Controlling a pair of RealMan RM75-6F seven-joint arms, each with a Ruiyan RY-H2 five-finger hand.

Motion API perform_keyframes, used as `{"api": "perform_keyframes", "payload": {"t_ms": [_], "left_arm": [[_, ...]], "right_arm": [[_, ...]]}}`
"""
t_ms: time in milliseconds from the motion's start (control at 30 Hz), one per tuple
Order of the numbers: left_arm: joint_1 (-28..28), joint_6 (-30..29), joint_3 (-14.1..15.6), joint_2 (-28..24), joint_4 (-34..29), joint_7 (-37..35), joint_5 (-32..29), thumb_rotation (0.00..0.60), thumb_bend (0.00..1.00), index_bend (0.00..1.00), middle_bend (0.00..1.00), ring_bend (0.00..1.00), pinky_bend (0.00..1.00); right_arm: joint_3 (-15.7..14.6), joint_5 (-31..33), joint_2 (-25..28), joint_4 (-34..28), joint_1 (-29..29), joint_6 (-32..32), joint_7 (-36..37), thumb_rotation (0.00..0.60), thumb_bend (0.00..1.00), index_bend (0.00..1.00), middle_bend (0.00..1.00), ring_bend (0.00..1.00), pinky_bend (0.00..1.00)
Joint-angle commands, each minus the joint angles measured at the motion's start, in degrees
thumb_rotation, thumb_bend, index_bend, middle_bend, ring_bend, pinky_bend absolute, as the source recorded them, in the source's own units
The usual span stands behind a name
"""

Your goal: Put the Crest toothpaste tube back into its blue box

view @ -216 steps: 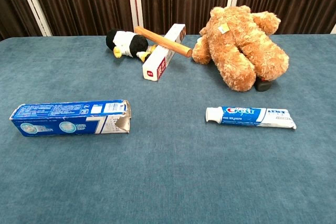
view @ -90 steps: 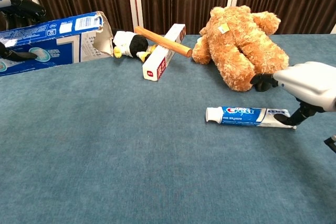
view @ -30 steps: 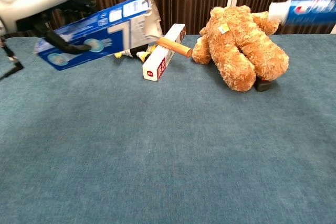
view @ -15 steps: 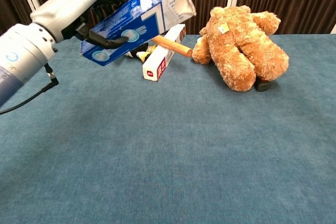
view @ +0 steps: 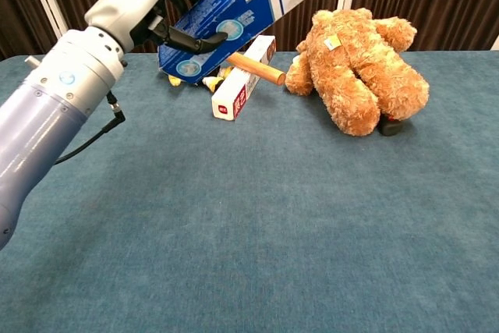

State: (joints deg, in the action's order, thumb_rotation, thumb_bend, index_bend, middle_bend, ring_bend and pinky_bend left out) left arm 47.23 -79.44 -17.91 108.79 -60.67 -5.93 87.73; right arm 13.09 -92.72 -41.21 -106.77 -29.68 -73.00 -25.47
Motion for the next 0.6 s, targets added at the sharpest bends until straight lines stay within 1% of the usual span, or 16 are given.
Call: {"api": "perform_keyframes", "payload": {"t_ms": [33, 600], "left_arm": [[0.8, 0.5, -0.2, 0.2, -0.3, 1.2, 0.1, 0.6, 0.42, 0.4, 0.53, 0.47, 0.5], [3.5, 2.3, -1.9, -0.3, -6.2, 7.6, -1.3, 0.6, 0.42, 0.39, 0.52, 0.47, 0.5]], "right_arm": [[0.3, -0.7, 0.3, -0.8, -0.2, -0.1, -0.6, 0.6, 0.41, 0.67, 0.71, 0.67, 0.55], [1.4, -2.3, 1.9, -3.2, -0.8, 0.2, -1.8, 0.6, 0.41, 0.67, 0.71, 0.67, 0.55]]}}
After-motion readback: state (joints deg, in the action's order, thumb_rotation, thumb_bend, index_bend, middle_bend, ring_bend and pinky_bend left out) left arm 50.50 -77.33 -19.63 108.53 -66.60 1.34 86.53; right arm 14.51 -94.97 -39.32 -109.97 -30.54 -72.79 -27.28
